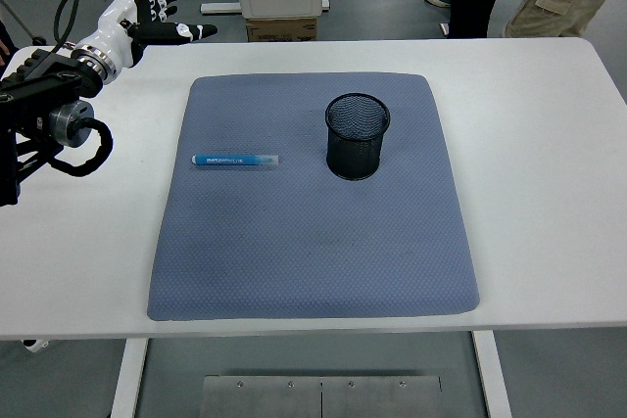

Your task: Left hand places marker in pen holder

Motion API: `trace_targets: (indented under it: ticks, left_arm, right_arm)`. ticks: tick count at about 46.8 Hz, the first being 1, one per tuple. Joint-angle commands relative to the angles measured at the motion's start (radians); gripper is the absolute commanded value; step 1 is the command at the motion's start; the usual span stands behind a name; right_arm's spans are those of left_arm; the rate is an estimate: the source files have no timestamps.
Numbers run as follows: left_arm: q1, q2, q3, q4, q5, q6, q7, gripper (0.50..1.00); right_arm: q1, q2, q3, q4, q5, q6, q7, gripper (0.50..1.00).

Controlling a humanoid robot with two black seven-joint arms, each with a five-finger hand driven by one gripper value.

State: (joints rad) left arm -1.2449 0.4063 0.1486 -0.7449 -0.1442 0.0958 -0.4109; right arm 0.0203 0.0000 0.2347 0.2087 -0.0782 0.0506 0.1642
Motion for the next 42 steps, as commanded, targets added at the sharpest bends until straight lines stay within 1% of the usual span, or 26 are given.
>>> trace_targets:
  ticks: [1, 4, 8, 10, 21, 30, 34, 39, 42]
  left_arm:
    - [0.002, -0.004, 0.000, -0.001, 0.000, -0.001, -0.005, 1.000]
    - [0.010, -0.003, 0.000, -0.001, 0.000, -0.007, -0.006, 1.000]
    - [0.009, 0.000, -0.004, -0.001, 0.000, -0.040, -0.006, 1.000]
    - [0.007, 0.002, -0.003, -0.001, 0.000, -0.048, -0.006, 1.000]
    - [-0.008, 0.005, -0.003, -0.001, -0.005, -0.054, -0.005, 1.000]
    - [-0.056, 0.005, 0.009, -0.004, 0.000, -0.134, 0.000, 1.000]
    - [-0.105, 0.000, 0.051, -0.014, 0.002, -0.140, 0.004, 1.000]
    - [-0.169, -0.009, 0.161, -0.021, 0.002, -0.140, 0.007, 1.000]
    - [-0.205, -0.033, 0.235, -0.028, 0.002, -0.142, 0.007, 1.000]
  right_arm:
    - [0.000, 0.000, 0.000, 0.001, 0.000, 0.000, 0.000, 1.000]
    - [0.000, 0.000, 0.000, 0.000, 0.000, 0.000, 0.000, 1.000]
    - [0.000, 0.000, 0.000, 0.000, 0.000, 0.000, 0.000, 1.000]
    - [0.000, 0.000, 0.000, 0.001, 0.000, 0.000, 0.001, 1.000]
    - [0.001, 0.000, 0.000, 0.000, 0.000, 0.000, 0.000, 1.000]
    - [0.000, 0.000, 0.000, 0.000, 0.000, 0.000, 0.000, 1.000]
    - [0.000, 0.000, 0.000, 0.000, 0.000, 0.000, 0.000, 1.000]
    - [0.000, 0.000, 0.000, 0.000, 0.000, 0.000, 0.000, 1.000]
    - [0.000, 0.000, 0.000, 0.000, 0.000, 0.000, 0.000, 1.000]
